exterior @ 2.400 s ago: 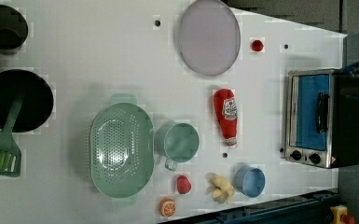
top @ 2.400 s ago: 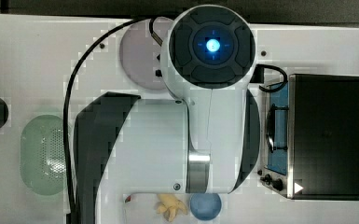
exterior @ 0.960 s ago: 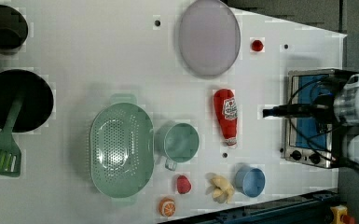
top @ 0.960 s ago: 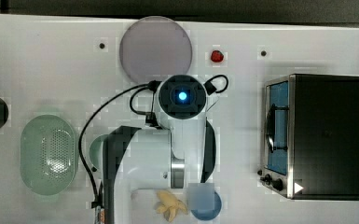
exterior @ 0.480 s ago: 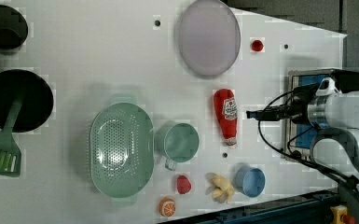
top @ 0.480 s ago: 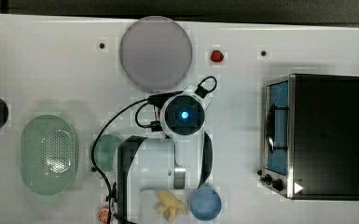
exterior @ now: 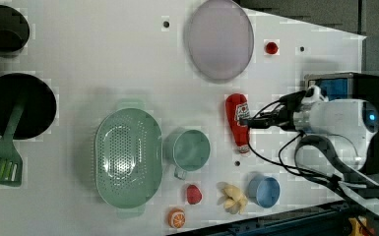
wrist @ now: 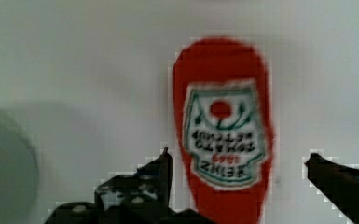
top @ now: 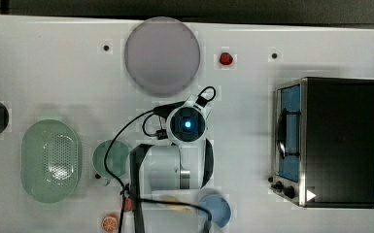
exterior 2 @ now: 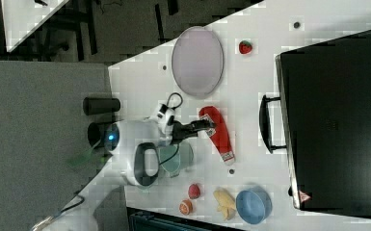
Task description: Pick Ketchup from the table and place it in strainer.
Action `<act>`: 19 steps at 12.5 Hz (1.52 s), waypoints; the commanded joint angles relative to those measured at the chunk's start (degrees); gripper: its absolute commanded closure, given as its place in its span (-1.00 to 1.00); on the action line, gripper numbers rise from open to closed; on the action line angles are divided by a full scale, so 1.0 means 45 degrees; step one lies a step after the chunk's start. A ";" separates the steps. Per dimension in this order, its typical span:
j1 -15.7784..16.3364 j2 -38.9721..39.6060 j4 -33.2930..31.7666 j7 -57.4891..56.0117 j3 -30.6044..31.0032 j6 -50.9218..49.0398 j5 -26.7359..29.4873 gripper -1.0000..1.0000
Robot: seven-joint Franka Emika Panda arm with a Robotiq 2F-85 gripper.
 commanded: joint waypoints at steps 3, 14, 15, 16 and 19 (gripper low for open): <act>-0.0048 0.1069 -0.0042 -0.0502 -0.0173 0.1414 -0.0020 -1.00; -0.0043 -0.0715 -0.0001 -0.0499 -0.0223 0.0269 -0.0013 -0.21; -0.0041 -0.1405 0.0022 -0.0473 -0.0168 -0.0406 -0.0010 -0.21; -0.0037 -0.2109 0.0104 -0.0408 -0.0079 -0.1158 -0.0007 -0.21; 0.0057 -0.4101 0.0520 0.0391 0.0531 -0.3848 0.0007 -0.21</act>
